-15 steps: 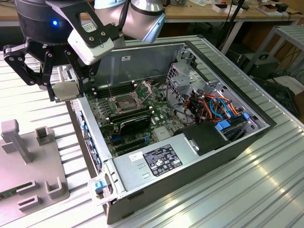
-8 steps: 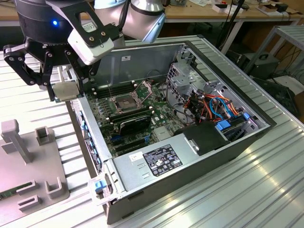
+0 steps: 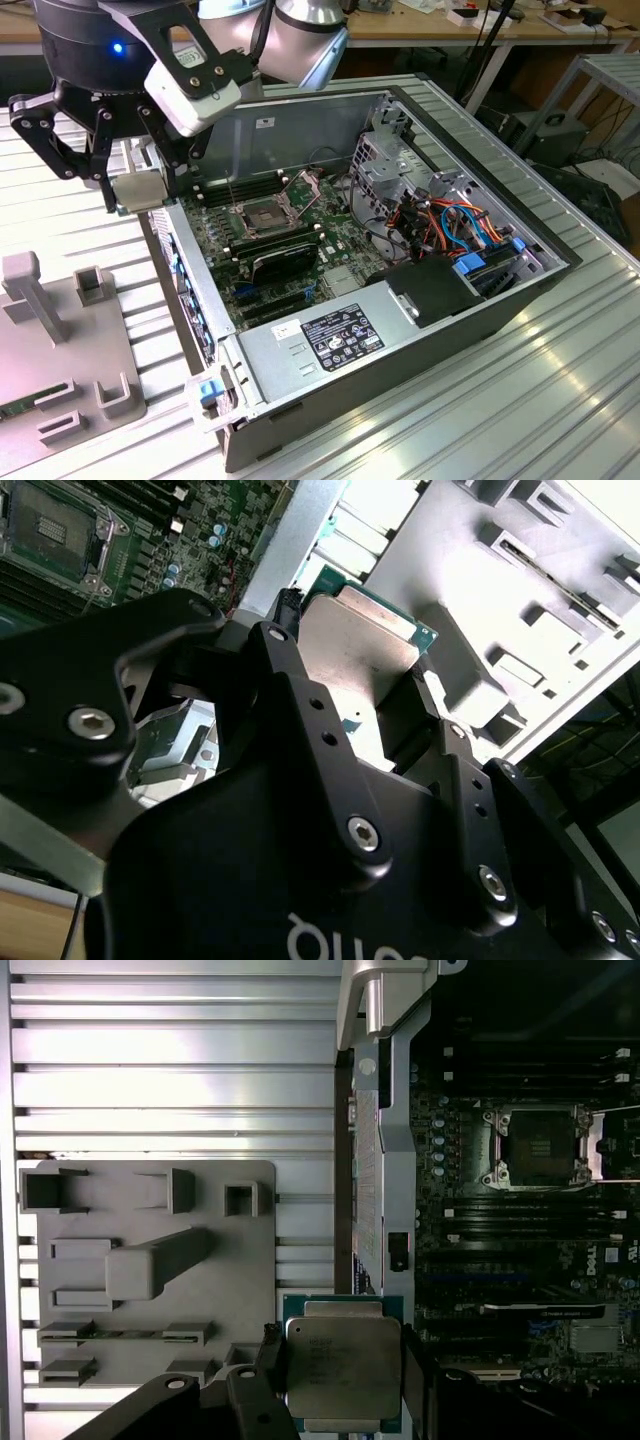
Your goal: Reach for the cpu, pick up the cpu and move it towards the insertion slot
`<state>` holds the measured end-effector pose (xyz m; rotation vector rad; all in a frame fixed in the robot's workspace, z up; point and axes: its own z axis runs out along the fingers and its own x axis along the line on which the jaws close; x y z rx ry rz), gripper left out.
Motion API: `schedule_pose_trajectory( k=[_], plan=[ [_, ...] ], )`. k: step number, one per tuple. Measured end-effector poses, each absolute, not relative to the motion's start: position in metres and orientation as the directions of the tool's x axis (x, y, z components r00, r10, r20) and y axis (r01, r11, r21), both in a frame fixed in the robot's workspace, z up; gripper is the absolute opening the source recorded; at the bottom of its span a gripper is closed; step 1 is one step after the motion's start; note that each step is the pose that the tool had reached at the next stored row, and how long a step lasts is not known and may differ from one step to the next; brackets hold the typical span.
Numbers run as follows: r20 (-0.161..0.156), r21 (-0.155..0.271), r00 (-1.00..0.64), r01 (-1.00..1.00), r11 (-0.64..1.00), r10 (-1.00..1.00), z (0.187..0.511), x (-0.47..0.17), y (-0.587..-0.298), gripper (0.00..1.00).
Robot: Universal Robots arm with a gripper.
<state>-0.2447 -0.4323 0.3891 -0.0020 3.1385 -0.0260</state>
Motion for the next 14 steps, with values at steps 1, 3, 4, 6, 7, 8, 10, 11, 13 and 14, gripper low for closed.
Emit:
schedule_pose_trajectory(
  k=[1, 3, 4, 6, 7, 8, 10, 11, 13, 14],
  plan=[
    [-0.003, -0.017, -1.000, -0.001, 1.000, -0.001, 0.389, -0.244, -0.432, 0.55],
    [-0.003, -0.017, -1.000, -0.001, 1.000, -0.001, 0.389, -0.240, -0.432, 0.55],
    [-0.003, -0.017, -1.000, -0.001, 1.000, -0.001, 0.389, -0.239, -0.432, 0.55],
    [-0.003, -0.017, -1.000, -0.001, 1.000, -0.001, 0.389, -0.237, -0.431, 0.55],
    [-0.003, -0.017, -1.000, -0.001, 1.000, -0.001, 0.389, -0.236, -0.431, 0.55],
    [-0.003, -0.017, -1.000, -0.001, 1.000, -0.001, 0.389, -0.234, -0.431, 0.55],
    [-0.003, -0.017, -1.000, -0.001, 1.000, -0.001, 0.388, -0.230, -0.430, 0.55],
    [-0.003, -0.017, -1.000, -0.001, 1.000, -0.001, 0.388, -0.229, -0.430, 0.55],
    [-0.003, -0.017, -1.000, -0.001, 1.000, -0.001, 0.388, -0.223, -0.428, 0.55],
    [-0.003, -0.017, -1.000, -0.001, 1.000, -0.001, 0.388, -0.219, -0.427, 0.55]
  ],
)
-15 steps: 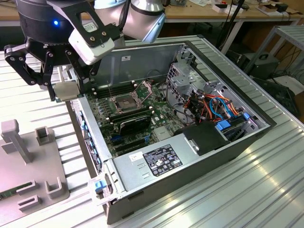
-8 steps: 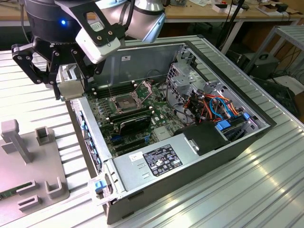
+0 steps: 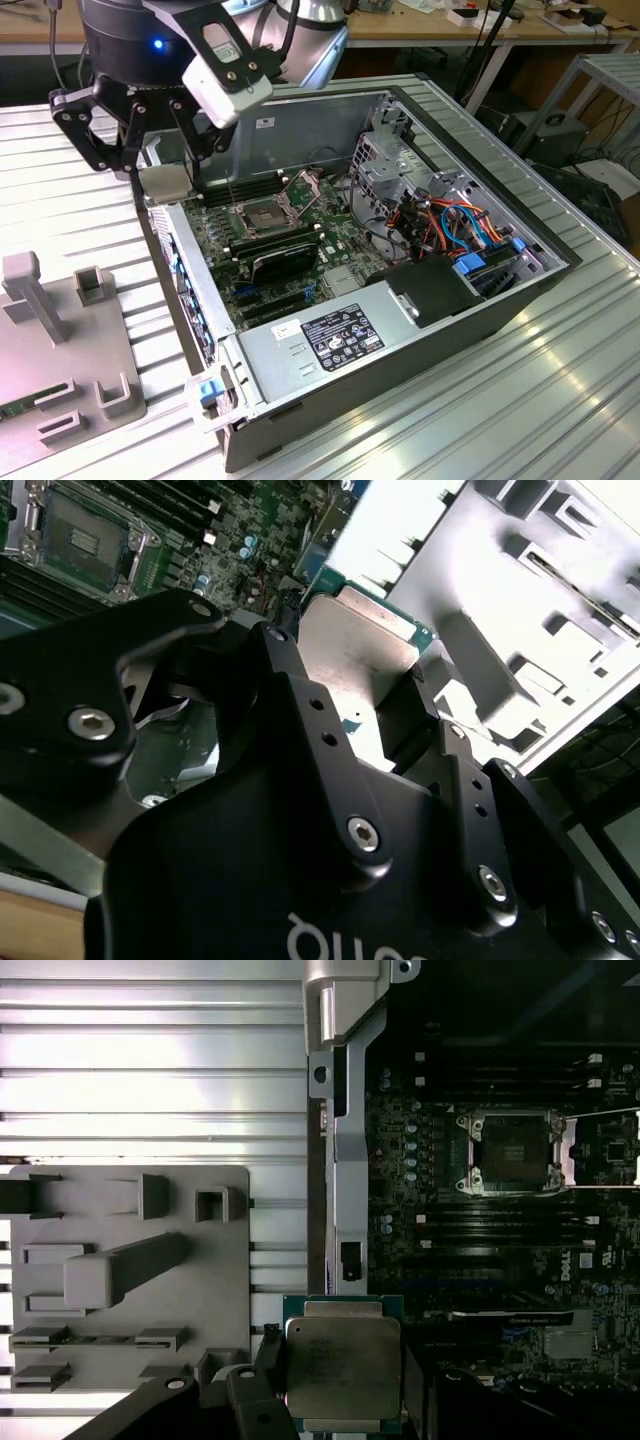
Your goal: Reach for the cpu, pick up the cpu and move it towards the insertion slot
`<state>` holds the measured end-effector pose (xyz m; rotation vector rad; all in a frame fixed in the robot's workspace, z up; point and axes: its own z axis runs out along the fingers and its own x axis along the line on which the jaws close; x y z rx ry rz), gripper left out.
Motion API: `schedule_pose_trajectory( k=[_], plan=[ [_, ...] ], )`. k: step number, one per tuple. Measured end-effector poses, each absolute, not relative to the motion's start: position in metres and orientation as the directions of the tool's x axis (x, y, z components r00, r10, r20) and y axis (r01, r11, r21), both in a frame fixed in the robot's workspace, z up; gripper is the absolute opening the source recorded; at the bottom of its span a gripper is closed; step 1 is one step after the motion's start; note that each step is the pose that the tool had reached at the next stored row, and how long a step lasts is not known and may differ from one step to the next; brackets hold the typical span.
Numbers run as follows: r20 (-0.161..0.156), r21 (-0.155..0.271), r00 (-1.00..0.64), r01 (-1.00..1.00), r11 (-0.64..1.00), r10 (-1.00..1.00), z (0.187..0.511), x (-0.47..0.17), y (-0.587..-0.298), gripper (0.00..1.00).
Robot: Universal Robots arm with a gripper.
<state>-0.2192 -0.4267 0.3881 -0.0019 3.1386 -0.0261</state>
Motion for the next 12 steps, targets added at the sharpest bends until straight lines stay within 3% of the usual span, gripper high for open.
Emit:
schedule_pose_trajectory(
  k=[12],
  plan=[
    [-0.003, -0.017, -1.000, -0.001, 1.000, -0.001, 0.387, -0.193, -0.416, 0.55]
  ],
)
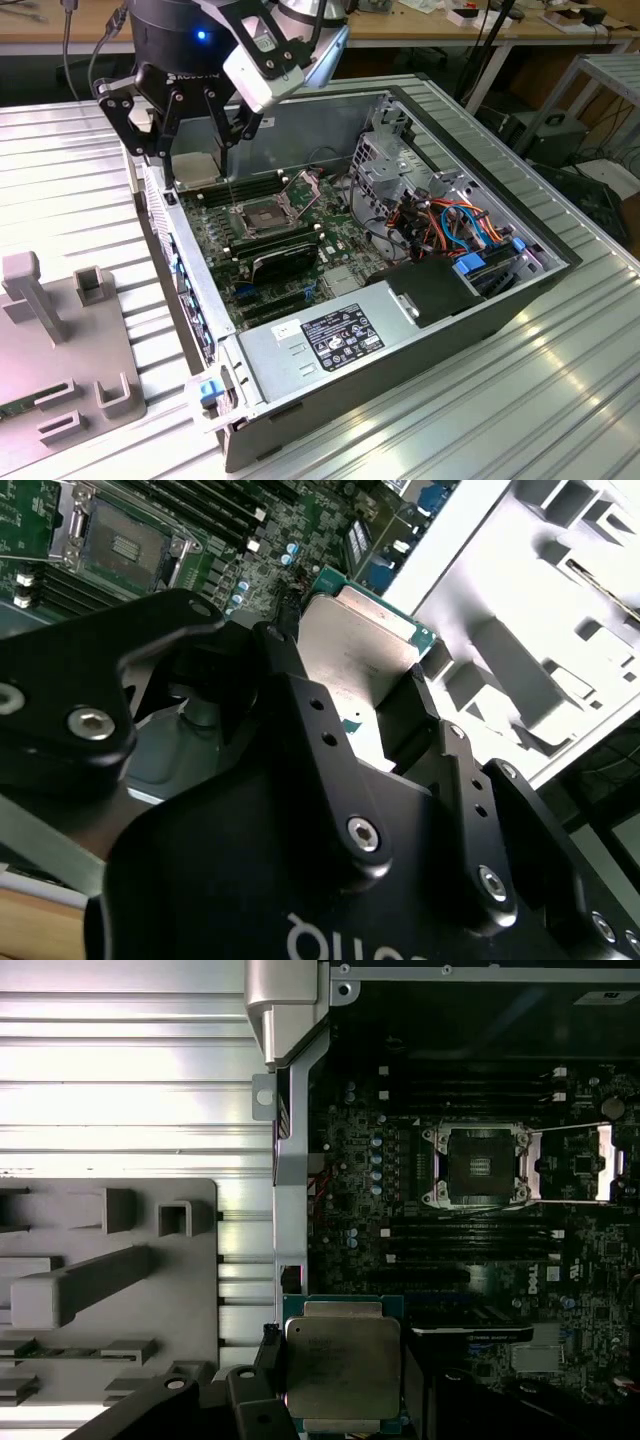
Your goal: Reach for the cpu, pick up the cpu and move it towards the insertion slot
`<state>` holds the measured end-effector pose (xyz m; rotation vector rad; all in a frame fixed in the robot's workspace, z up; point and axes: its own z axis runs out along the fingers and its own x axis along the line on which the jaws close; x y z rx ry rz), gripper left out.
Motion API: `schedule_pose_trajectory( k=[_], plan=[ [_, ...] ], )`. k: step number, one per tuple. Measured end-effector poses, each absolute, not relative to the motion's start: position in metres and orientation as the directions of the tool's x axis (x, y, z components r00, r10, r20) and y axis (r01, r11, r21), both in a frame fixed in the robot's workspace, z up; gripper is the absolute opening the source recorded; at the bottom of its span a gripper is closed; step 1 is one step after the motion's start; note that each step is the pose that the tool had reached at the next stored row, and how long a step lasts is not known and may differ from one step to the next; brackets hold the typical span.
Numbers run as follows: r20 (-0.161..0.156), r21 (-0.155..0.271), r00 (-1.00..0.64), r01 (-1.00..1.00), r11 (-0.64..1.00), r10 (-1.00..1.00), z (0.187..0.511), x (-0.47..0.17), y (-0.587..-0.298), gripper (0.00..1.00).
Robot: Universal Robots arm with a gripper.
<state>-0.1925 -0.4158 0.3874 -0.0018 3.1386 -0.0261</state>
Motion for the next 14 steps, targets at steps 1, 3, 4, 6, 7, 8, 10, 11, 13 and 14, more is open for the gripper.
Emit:
schedule_pose_trajectory(
  k=[1, 3, 4, 6, 7, 8, 10, 11, 13, 14],
  plan=[
    [-0.003, -0.017, -1.000, -0.001, 1.000, -0.001, 0.3873, -0.1924, -0.4157, 0.55],
    [-0.003, -0.017, -1.000, -0.001, 1.000, -0.001, 0.3874, -0.1923, -0.4157, 0.55],
    [-0.003, -0.017, -1.000, -0.001, 1.000, -0.001, 0.3873, -0.1923, -0.4157, 0.55],
    [-0.003, -0.017, -1.000, -0.001, 1.000, -0.001, 0.3874, -0.1922, -0.4157, 0.55],
    [-0.003, -0.017, -1.000, -0.001, 1.000, -0.001, 0.3874, -0.1922, -0.4157, 0.55],
    [-0.003, -0.017, -1.000, -0.001, 1.000, -0.001, 0.3874, -0.1922, -0.4157, 0.55],
    [-0.003, -0.017, -1.000, -0.001, 1.000, -0.001, 0.3873, -0.1915, -0.4155, 0.55],
    [-0.003, -0.017, -1.000, -0.001, 1.000, -0.001, 0.3873, -0.1906, -0.4151, 0.55],
    [-0.003, -0.017, -1.000, -0.001, 1.000, -0.001, 0.3872, -0.1877, -0.4137, 0.55],
    [-0.003, -0.017, -1.000, -0.001, 1.000, -0.001, 0.3872, -0.1868, -0.4133, 0.55]
  ],
)
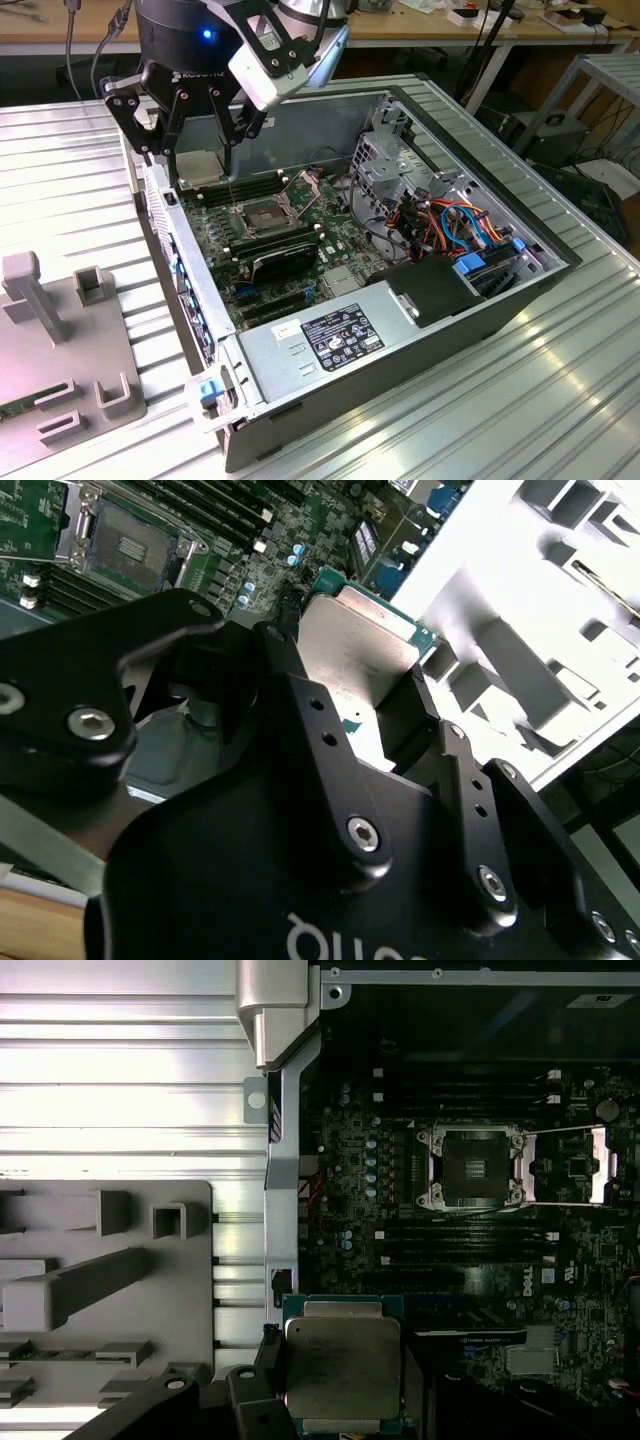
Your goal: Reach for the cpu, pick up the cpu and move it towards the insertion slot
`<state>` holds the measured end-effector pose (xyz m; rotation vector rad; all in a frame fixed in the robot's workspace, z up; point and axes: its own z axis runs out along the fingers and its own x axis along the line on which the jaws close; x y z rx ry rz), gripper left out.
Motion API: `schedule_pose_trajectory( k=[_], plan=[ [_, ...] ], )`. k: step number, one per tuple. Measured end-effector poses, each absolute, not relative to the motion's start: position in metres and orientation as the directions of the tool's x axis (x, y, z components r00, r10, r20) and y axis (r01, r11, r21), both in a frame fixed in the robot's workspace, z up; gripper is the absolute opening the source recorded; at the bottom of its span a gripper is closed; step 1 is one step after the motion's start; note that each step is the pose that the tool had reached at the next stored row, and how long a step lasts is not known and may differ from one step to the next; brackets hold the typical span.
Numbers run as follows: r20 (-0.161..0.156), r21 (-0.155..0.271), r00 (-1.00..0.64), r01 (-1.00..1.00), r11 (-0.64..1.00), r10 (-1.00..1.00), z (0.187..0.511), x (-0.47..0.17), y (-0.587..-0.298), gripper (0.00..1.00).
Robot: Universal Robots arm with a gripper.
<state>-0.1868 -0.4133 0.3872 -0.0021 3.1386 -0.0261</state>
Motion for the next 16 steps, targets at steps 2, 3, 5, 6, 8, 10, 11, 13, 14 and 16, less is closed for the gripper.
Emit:
schedule_pose_trajectory(
  k=[2, 3, 5, 6, 8, 10, 11, 13, 14, 16],
  plan=[
    [-0.003, -0.017, -1.000, -0.001, 1.000, -0.001, 0.3871, -0.1854, -0.4127, 0.55],
    [-0.003, -0.017, -1.000, -0.001, 1.000, -0.001, 0.3871, -0.1853, -0.4127, 0.55],
    [-0.003, -0.017, -1.000, -0.001, 1.000, -0.001, 0.3871, -0.1852, -0.4127, 0.55],
    [-0.003, -0.017, -1.000, -0.001, 1.000, -0.001, 0.3871, -0.1851, -0.4127, 0.55],
    [-0.003, -0.017, -1.000, -0.001, 1.000, -0.001, 0.3871, -0.1850, -0.4127, 0.55],
    [-0.003, -0.017, -1.000, -0.001, 1.000, -0.001, 0.3871, -0.1848, -0.4127, 0.55],
    [-0.003, -0.017, -1.000, -0.001, 1.000, -0.001, 0.3871, -0.1848, -0.4127, 0.55],
    [-0.003, -0.017, -1.000, -0.001, 1.000, -0.001, 0.3871, -0.1841, -0.4122, 0.55],
    [-0.003, -0.017, -1.000, -0.001, 1.000, -0.001, 0.3872, -0.1834, -0.4115, 0.55],
    [-0.003, -0.017, -1.000, -0.001, 1.000, -0.001, 0.3871, -0.1826, -0.4107, 0.55]
  ],
)
